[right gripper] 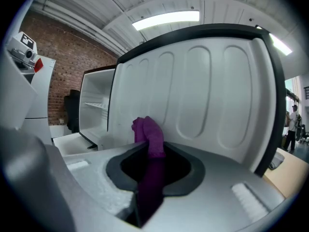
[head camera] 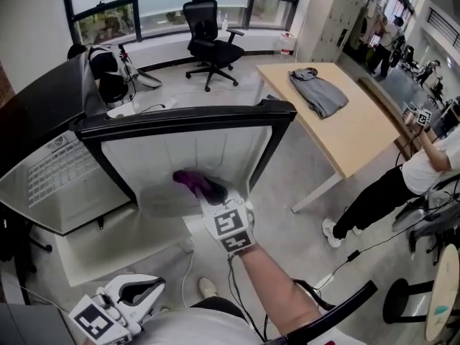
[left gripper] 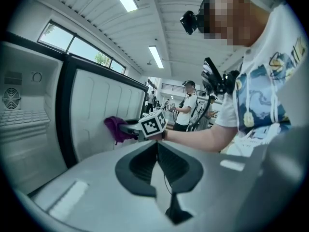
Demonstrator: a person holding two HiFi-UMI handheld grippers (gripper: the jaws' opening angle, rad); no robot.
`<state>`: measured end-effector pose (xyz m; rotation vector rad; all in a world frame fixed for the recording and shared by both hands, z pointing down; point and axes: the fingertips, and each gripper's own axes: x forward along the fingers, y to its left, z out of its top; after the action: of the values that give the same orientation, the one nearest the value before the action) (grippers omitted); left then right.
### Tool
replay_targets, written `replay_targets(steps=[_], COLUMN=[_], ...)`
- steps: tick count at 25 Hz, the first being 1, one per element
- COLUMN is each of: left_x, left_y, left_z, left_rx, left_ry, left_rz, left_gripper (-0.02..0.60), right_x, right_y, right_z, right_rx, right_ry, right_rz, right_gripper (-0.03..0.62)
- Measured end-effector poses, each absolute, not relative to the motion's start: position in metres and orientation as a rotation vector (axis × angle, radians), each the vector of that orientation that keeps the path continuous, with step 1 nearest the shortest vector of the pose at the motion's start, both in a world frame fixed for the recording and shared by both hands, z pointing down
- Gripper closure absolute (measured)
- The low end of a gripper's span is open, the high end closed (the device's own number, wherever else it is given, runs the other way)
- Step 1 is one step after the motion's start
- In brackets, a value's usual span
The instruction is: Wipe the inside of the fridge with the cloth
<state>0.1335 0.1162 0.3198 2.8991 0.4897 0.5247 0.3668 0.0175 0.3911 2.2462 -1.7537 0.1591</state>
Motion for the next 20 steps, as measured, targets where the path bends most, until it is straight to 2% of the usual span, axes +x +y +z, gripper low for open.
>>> replay_targets(steps=[9, 20], left_x=[0.177, 0.184], left_y=[0.140, 0.147], left_z=[0.321, 0.319], left_rx=[2.892, 2.881], left_ry=[0.617, 0.649], left_rz=[0.532, 0.552], left_gripper=[0.577, 0.577], right_x=[0.424, 0.442], right_y=[0.075, 0.108], right_z=[0.392, 0.389], right_rx=[2.335, 2.426], right_ry=[-1.610, -1.529], right_rz=[0.173, 0.186], right_gripper=[0.519, 0.519])
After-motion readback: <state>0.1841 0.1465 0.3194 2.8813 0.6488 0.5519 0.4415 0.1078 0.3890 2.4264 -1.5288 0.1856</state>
